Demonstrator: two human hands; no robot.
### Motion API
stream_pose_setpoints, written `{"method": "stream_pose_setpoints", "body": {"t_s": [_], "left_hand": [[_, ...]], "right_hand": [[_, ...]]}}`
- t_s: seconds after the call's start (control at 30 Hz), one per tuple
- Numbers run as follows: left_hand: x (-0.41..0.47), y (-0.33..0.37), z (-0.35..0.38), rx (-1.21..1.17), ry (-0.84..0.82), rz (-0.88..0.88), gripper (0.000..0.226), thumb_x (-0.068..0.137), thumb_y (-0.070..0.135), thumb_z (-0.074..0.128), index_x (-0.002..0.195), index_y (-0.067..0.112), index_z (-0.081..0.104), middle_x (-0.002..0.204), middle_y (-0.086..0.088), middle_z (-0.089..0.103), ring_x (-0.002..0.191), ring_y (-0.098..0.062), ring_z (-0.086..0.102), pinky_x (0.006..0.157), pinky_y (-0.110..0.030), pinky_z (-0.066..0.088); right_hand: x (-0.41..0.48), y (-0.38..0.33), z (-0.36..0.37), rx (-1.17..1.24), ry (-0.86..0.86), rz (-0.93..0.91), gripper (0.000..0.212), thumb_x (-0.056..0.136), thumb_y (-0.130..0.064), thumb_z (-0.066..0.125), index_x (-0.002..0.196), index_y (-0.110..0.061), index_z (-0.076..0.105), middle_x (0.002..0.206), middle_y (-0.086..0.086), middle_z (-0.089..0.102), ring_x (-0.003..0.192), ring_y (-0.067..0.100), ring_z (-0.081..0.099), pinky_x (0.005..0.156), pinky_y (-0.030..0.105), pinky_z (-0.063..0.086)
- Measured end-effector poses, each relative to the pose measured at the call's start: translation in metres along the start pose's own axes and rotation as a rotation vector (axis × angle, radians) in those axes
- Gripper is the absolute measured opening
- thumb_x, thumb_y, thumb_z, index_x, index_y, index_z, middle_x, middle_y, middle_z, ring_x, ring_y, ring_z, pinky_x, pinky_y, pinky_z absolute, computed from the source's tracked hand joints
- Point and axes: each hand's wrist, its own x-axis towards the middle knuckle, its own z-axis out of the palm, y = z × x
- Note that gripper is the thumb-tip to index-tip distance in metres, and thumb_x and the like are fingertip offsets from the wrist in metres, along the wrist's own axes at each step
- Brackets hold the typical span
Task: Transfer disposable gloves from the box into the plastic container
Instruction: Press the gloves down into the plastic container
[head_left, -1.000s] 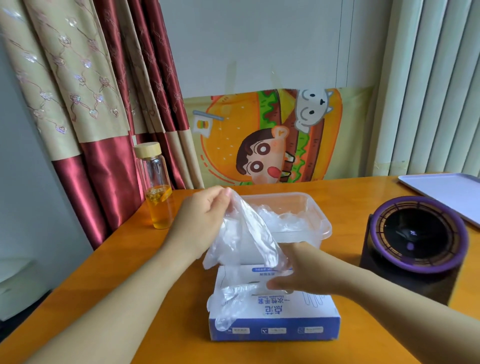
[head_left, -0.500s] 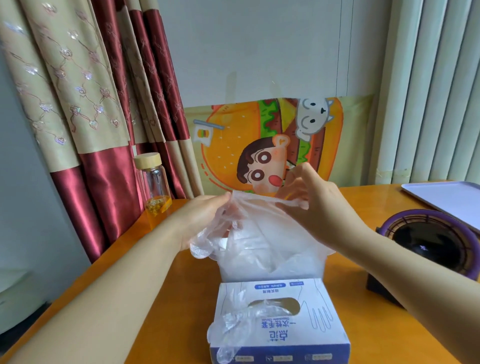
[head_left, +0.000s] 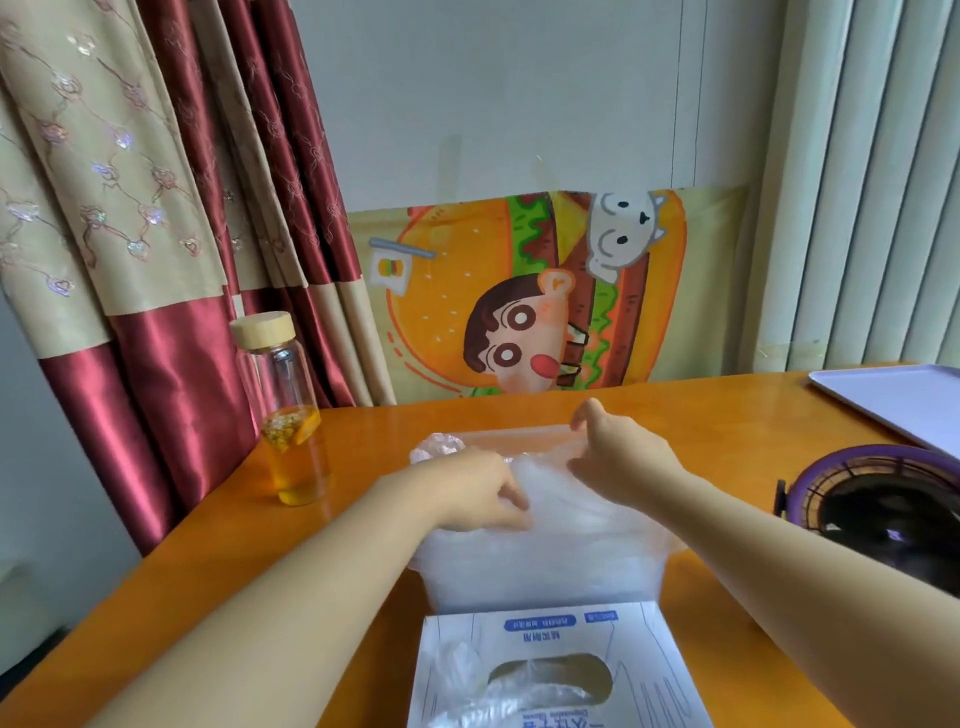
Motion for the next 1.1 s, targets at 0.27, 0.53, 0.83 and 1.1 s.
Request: {"method": "stream_pose_setpoints", "body": {"t_s": [0.27, 0.53, 0.83, 1.1], "left_hand": [[0.028, -0.005, 0.023, 0.002, -0.143, -0.089, 0.07, 0.09, 0.034, 0.063, 0.149, 0.026, 0.027, 0.15, 0.0, 0.036, 0.13, -0.022, 0.043, 0.104, -0.032, 0.04], [0.046, -0.011, 0.032, 0.098, -0.398, -0.19, 0.072, 0.097, 0.025, 0.046, 0.154, 0.024, 0.004, 0.161, -0.003, 0.002, 0.143, -0.034, 0.021, 0.113, -0.045, 0.03], [-0.014, 0.009, -0.008, -0.128, 0.171, 0.021, 0.037, 0.096, 0.032, 0.054, 0.131, 0.019, 0.055, 0.129, 0.005, 0.059, 0.109, -0.009, 0.056, 0.093, -0.024, 0.046], [-0.104, 0.038, 0.032, 0.069, -0.118, 0.032, 0.045, 0.08, 0.062, 0.061, 0.114, 0.032, 0.059, 0.104, 0.016, 0.058, 0.092, -0.004, 0.056, 0.076, -0.022, 0.048]], "right_hand": [[-0.009, -0.008, -0.007, -0.15, -0.276, -0.418, 0.043, 0.089, -0.03, 0.064, 0.129, -0.02, 0.054, 0.125, -0.003, 0.058, 0.113, 0.019, 0.055, 0.093, 0.029, 0.045], [0.029, 0.015, 0.042, -0.541, -0.731, -0.275, 0.037, 0.096, -0.007, 0.04, 0.13, 0.004, 0.05, 0.13, 0.02, 0.055, 0.121, 0.033, 0.053, 0.102, 0.039, 0.043], [-0.014, -0.004, -0.029, -0.181, -0.18, -0.42, 0.041, 0.087, -0.032, 0.066, 0.125, -0.017, 0.059, 0.121, -0.001, 0.064, 0.107, 0.017, 0.06, 0.089, 0.024, 0.048], [-0.112, -0.012, -0.033, -0.2, -0.531, -0.527, 0.064, 0.079, -0.054, 0.067, 0.134, -0.026, 0.049, 0.129, -0.011, 0.055, 0.114, 0.009, 0.054, 0.095, 0.026, 0.045]]}}
